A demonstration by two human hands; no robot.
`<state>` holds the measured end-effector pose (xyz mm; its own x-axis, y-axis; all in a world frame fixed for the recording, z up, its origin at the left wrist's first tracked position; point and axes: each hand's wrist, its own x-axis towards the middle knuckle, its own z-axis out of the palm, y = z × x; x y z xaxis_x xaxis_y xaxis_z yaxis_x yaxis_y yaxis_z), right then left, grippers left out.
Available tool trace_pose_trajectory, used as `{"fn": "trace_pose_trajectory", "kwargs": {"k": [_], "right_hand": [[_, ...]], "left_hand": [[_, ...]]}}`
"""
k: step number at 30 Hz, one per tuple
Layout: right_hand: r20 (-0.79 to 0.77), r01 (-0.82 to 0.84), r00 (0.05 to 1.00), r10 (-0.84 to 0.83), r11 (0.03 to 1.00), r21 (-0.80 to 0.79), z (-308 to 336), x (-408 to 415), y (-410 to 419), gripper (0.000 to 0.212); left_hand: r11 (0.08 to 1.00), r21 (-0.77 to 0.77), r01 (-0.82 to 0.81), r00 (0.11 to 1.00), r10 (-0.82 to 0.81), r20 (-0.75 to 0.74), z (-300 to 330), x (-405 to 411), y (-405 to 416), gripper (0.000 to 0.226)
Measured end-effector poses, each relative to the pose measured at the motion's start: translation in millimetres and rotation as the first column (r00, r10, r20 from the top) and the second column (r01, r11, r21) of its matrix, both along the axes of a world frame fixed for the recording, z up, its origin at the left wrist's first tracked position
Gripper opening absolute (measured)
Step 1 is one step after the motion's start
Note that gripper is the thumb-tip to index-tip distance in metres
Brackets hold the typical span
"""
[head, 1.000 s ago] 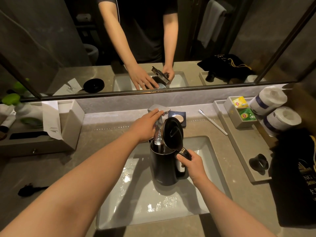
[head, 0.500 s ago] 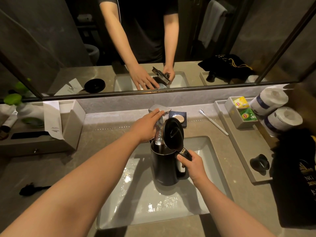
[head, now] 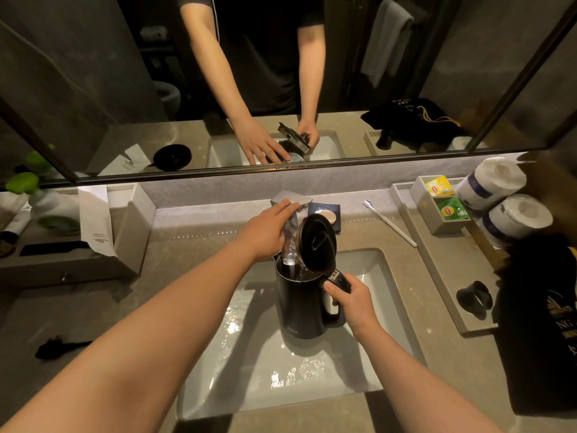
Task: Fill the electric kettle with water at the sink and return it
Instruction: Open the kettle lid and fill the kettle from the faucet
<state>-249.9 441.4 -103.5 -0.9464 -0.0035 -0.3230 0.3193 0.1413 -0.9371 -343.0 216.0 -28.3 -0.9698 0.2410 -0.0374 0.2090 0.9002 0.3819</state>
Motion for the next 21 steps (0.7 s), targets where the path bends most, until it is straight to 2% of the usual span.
{"fn": "trace_pose_trajectory", "kwargs": {"k": [21], "right_hand": [[0.0, 0.007, 1.0, -0.007, 1.0, 0.001, -3.7, -1.1, 0.4, 0.012]], "left_hand": [[1.0, 0.01, -0.019, 1.0, 0.019, -0.006, 0.6, -1.0, 1.9, 0.067]]}}
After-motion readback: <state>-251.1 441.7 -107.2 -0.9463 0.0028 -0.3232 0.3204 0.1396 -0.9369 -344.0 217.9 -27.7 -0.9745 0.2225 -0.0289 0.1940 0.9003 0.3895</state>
